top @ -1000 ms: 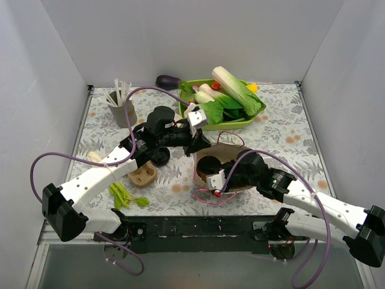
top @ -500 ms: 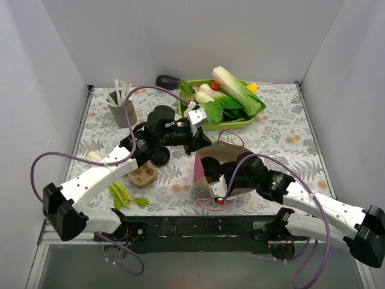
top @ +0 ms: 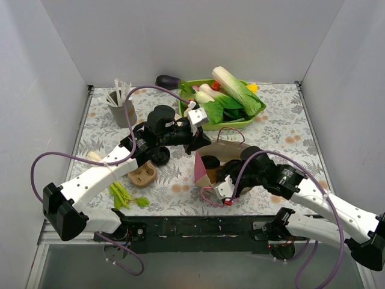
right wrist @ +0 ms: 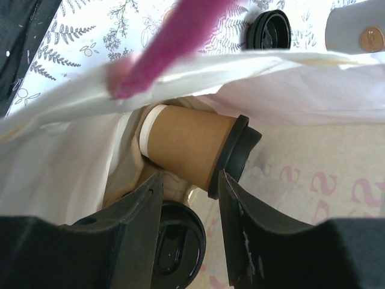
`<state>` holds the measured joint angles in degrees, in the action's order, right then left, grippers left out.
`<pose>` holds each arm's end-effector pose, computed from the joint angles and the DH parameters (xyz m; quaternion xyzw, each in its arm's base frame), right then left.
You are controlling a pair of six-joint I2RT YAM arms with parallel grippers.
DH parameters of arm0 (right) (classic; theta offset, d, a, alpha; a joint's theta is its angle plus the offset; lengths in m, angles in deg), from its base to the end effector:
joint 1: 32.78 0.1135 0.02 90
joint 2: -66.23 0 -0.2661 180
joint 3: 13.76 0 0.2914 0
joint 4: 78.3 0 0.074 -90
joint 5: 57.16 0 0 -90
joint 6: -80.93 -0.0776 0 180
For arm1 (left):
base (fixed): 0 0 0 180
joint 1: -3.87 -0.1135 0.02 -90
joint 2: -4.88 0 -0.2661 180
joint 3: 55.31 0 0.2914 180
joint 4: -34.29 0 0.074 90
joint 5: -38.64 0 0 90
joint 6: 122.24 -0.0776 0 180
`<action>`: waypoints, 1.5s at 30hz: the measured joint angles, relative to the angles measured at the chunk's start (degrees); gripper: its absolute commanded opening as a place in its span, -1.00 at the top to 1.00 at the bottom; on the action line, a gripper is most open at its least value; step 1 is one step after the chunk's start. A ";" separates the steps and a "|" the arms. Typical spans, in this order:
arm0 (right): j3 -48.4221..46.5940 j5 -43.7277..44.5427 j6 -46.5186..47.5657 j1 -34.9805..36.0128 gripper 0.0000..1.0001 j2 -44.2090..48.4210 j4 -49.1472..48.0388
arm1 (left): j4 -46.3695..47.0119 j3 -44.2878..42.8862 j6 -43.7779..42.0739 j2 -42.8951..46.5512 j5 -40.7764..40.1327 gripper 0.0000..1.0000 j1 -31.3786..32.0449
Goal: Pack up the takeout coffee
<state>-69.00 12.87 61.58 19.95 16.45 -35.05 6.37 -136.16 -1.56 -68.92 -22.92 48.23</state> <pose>0.1329 0.2185 0.2544 -0.8148 0.3522 0.0863 0.4523 0.2372 -0.2836 0.3541 0.2334 0.7760 -0.4954 0.3130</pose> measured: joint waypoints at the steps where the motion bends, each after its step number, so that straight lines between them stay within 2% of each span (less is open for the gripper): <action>1: -0.52 -0.04 0.09 -0.15 -0.01 0.11 0.83 | -0.02 0.00 0.00 -0.02 0.00 1.00 0.00; 6: -3.26 0.17 -0.57 -0.98 -0.01 0.74 3.04 | -0.24 0.00 -0.39 -0.02 0.44 1.00 0.00; 11: -8.13 0.50 -8.13 -2.43 0.06 -1.14 1.92 | -0.76 -0.07 -0.74 -0.07 0.98 1.00 0.00; 18: -11.72 0.74 -20.52 -4.59 0.22 -7.45 -4.96 | -1.75 -0.20 -1.51 -0.87 2.12 1.00 0.00; 23: -12.17 -0.04 -27.12 -5.20 0.13 -12.85 -7.48 | -2.03 -0.42 -1.84 -0.98 2.45 1.00 -0.02; 30: -15.10 -4.24 -27.06 -6.01 -0.07 -20.92 -3.54 | -2.49 -1.20 -2.93 -1.51 2.16 1.00 -0.39; 41: -12.59 -5.25 -22.99 -6.34 -0.11 -23.47 -3.02 | -3.23 -1.27 -3.80 -1.86 1.97 1.00 -0.35; 44: -10.91 -4.96 -21.18 -6.56 0.13 -24.24 -5.38 | -3.30 -1.27 -3.78 -1.86 1.84 1.00 -0.37; 45: -10.91 -4.81 -20.59 -6.60 0.27 -24.59 -6.05 | -3.32 -1.27 -3.80 -1.86 1.64 1.00 -0.37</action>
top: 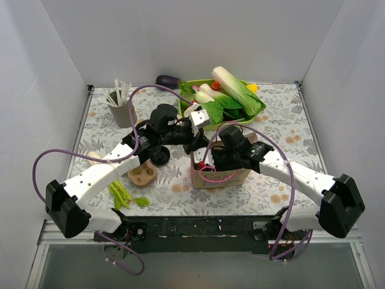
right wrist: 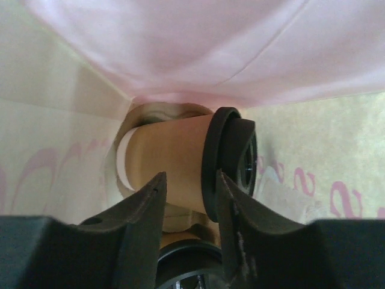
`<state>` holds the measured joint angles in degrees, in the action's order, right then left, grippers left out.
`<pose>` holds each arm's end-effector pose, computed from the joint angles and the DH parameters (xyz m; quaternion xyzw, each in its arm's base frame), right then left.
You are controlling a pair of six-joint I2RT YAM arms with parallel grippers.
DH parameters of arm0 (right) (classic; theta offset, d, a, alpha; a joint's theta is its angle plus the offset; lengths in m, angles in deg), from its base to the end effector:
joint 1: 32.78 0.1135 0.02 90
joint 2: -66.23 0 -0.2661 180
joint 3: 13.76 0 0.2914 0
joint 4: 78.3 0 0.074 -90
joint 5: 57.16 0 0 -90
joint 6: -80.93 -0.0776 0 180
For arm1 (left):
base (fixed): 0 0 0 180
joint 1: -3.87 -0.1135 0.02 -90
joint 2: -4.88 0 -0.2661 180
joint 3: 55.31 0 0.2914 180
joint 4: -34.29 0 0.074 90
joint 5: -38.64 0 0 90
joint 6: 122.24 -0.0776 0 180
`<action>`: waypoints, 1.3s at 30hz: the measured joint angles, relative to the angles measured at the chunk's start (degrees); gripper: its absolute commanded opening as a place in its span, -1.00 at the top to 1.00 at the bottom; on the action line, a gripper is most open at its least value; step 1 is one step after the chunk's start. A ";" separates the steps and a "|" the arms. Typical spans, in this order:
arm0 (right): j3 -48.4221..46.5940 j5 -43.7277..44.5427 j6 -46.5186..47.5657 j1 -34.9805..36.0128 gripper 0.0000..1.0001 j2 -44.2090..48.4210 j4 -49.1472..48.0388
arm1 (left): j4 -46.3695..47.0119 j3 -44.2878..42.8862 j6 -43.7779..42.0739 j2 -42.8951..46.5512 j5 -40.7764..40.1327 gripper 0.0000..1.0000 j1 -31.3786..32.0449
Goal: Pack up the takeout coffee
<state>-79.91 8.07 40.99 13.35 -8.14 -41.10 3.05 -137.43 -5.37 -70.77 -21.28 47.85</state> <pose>0.2109 0.2663 0.2252 -0.7269 0.5431 0.1856 0.3771 0.2405 -0.2861 0.3450 0.2593 0.7836 -0.4798 0.2975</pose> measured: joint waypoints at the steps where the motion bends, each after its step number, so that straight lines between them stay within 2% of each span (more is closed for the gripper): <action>1: -0.02 0.04 0.50 0.00 0.34 -0.28 -0.46 | -0.09 0.00 -0.02 0.00 -0.26 1.00 0.00; 6: -0.35 0.72 3.13 -0.04 0.66 -0.28 -1.46 | -0.17 0.00 -0.31 0.00 -0.96 1.00 0.00; 11: -0.26 2.19 4.98 0.00 0.84 5.68 0.63 | 0.09 0.00 -0.70 -0.04 -2.32 1.00 0.00; 17: -4.22 2.49 7.32 0.00 0.90 17.49 3.76 | 0.59 -0.35 -1.88 -1.36 -4.66 1.00 0.00; 22: -12.46 4.61 7.06 0.02 0.92 20.57 8.83 | 1.99 -1.16 -3.08 -2.99 -7.32 1.00 -0.26; 31: -23.61 19.43 6.67 0.02 0.95 22.34 14.58 | 3.02 -2.95 -3.04 -4.76 -10.60 1.00 -0.68; 39: -24.22 35.15 7.02 -4.31 0.97 28.17 16.61 | 2.97 -5.95 -4.15 -7.15 -11.61 1.00 -1.20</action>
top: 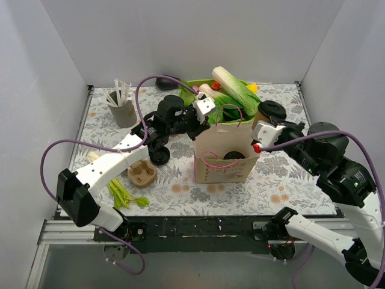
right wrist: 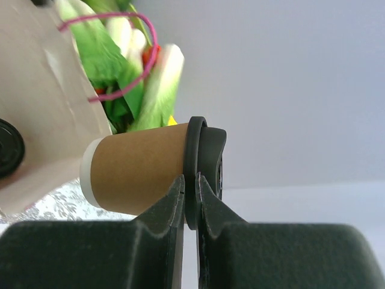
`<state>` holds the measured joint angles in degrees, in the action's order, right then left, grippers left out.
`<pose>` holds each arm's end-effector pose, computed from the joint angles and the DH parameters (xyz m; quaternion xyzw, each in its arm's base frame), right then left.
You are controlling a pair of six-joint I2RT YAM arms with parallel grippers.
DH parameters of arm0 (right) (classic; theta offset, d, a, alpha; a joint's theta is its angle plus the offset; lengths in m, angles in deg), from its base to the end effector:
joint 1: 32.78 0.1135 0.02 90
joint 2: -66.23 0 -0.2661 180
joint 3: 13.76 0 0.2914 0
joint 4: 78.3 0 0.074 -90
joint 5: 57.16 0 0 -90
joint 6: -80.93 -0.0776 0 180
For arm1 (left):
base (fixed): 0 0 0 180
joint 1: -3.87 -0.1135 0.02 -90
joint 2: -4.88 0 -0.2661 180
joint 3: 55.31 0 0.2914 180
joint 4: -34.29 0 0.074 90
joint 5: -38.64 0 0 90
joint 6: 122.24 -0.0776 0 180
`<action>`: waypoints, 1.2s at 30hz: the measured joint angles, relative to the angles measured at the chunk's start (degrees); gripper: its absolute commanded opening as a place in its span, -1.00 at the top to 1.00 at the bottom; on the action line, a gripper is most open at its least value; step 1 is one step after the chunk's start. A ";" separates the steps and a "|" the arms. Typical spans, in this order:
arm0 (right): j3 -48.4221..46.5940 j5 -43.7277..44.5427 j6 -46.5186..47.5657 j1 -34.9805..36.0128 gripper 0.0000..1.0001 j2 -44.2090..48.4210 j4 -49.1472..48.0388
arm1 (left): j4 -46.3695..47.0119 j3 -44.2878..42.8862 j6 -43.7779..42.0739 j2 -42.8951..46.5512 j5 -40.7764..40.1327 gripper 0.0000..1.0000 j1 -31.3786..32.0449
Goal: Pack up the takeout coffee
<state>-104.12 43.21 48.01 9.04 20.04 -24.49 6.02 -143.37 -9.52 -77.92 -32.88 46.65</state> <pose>0.1532 0.1183 0.4834 -0.5403 0.5390 -0.1537 0.6277 0.2862 -0.2983 0.3465 0.2306 0.7951 -0.4073 0.3857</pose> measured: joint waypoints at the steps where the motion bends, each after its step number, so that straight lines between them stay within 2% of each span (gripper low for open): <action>1: 0.00 1.66 0.11 -0.55 0.97 0.57 0.13 | -0.02 -0.20 -0.09 -0.13 -0.04 1.00 -0.11; 6: 0.00 6.95 0.15 -3.02 0.97 2.38 0.15 | -0.50 -1.05 -0.50 -0.50 -0.07 1.00 -0.44; 8: 0.24 8.61 0.20 -3.67 0.97 2.71 0.11 | -1.03 -2.14 -0.48 -1.09 -0.04 0.89 -0.70; 9: 1.09 9.22 0.26 -3.85 0.97 3.19 -0.26 | -1.16 -2.67 -0.48 -1.40 -0.07 0.72 -0.85; 19: 27.32 11.98 -0.33 -3.89 0.97 13.75 -1.29 | -2.91 -7.21 -0.90 -2.08 -0.42 0.66 -2.58; 23: 34.95 11.87 -0.63 -3.91 0.97 15.37 -2.93 | -3.82 -8.48 -1.18 -1.99 -0.79 0.31 -3.43; 24: 36.48 11.78 -0.59 -3.91 0.97 15.72 -3.56 | -4.13 -8.74 -1.42 -1.99 -0.92 0.28 -3.74; 30: 46.07 10.10 0.13 -5.09 0.97 17.62 -9.03 | -6.78 -12.26 -2.12 -1.99 -1.44 0.27 -4.70; 36: 52.57 6.34 1.57 -9.79 0.97 16.33 -15.32 | -7.17 -14.27 -3.30 -1.95 -1.60 0.26 -5.53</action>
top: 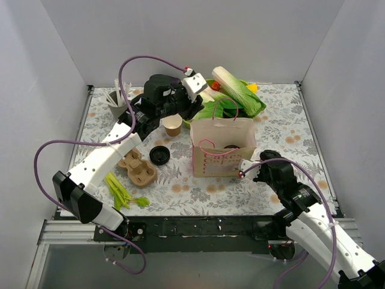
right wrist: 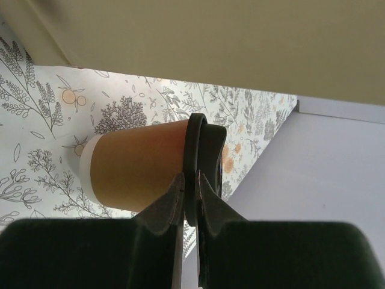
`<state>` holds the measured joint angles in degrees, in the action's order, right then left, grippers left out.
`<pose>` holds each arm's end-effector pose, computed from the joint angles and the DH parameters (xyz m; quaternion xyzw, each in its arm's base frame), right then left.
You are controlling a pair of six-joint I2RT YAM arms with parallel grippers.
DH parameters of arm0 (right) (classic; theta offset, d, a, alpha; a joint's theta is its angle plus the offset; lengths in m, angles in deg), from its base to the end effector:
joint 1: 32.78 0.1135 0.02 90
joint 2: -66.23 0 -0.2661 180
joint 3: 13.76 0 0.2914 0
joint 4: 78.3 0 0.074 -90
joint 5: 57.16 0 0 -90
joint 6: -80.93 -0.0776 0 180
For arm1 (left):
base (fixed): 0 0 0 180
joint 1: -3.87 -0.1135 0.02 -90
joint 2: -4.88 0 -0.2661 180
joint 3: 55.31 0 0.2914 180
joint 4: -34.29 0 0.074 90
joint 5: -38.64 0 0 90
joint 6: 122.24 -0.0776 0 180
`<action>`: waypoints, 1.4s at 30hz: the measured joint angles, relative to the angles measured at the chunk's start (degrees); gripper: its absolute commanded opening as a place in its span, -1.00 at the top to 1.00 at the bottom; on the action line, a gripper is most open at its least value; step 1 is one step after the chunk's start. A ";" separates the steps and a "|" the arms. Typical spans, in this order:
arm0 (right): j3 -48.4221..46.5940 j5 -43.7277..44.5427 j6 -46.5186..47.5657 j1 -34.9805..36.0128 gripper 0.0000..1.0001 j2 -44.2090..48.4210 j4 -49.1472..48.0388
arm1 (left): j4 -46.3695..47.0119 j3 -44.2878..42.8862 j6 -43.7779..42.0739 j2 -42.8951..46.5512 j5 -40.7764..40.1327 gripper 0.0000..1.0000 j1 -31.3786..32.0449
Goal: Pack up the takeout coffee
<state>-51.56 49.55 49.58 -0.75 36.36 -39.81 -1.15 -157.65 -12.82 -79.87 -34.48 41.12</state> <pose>0.1861 0.0901 0.2108 -0.5605 0.6552 -0.2357 0.4483 0.3163 -0.2689 0.4211 0.2093 0.7764 -0.3809 0.4564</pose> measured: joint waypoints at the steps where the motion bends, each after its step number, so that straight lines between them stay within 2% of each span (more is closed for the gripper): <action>1: 0.87 -0.66 0.35 -0.72 0.97 -0.20 -0.79 | -0.02 0.00 -0.13 0.00 -0.07 0.26 -0.09; 7: 3.04 -4.15 2.10 -1.99 0.97 1.07 -3.21 | -0.22 0.00 -0.24 0.00 -0.79 0.25 -0.44; 12: 3.58 -7.10 2.10 -2.01 0.97 5.01 -0.24 | -0.52 0.04 -0.57 0.26 -1.36 0.24 -0.46; 13: 3.58 -7.80 2.05 -2.03 0.80 5.75 0.61 | -0.48 0.13 -0.59 0.37 -1.46 0.24 -0.46; 16: 3.52 -10.51 1.99 -2.01 0.60 8.57 4.33 | -0.44 1.01 -0.63 1.22 -1.53 0.23 -0.59; 19: 3.06 -12.83 1.55 -2.01 0.32 10.54 9.11 | -0.33 1.51 -0.63 1.64 -1.53 0.22 -0.70; 26: -2.25 -18.18 0.02 -2.01 0.01 12.13 21.84 | -0.17 2.51 -0.85 1.95 -1.49 0.12 -0.76; 27: -4.28 -19.04 -0.39 -2.03 -0.02 12.11 23.67 | -0.13 2.69 -0.98 1.95 -1.46 0.08 -0.76; 28: -6.73 -19.85 -1.31 -2.01 -0.03 11.87 25.40 | -0.13 2.80 -1.05 1.95 -1.46 -0.13 -0.76; 29: -9.75 -20.44 -2.49 -2.01 -0.02 11.10 27.04 | -0.13 2.89 -1.07 1.95 -1.42 -0.25 -0.76; 33: -23.30 -21.81 -10.25 -2.01 -0.08 2.82 29.66 | 0.09 2.89 -1.14 1.95 -1.22 -0.51 -0.76; 37: -31.10 -23.63 -18.36 -2.03 -0.23 -8.76 30.47 | 0.26 2.89 -0.61 1.95 -1.20 -0.61 -0.76; 42: -31.71 -25.14 -23.45 -2.12 -0.37 -19.06 32.68 | 0.94 2.89 -0.42 1.95 -1.20 -0.63 -0.87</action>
<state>-83.27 24.42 26.13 -2.87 17.30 -7.14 -0.21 -154.76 -13.24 -77.92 -35.68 40.25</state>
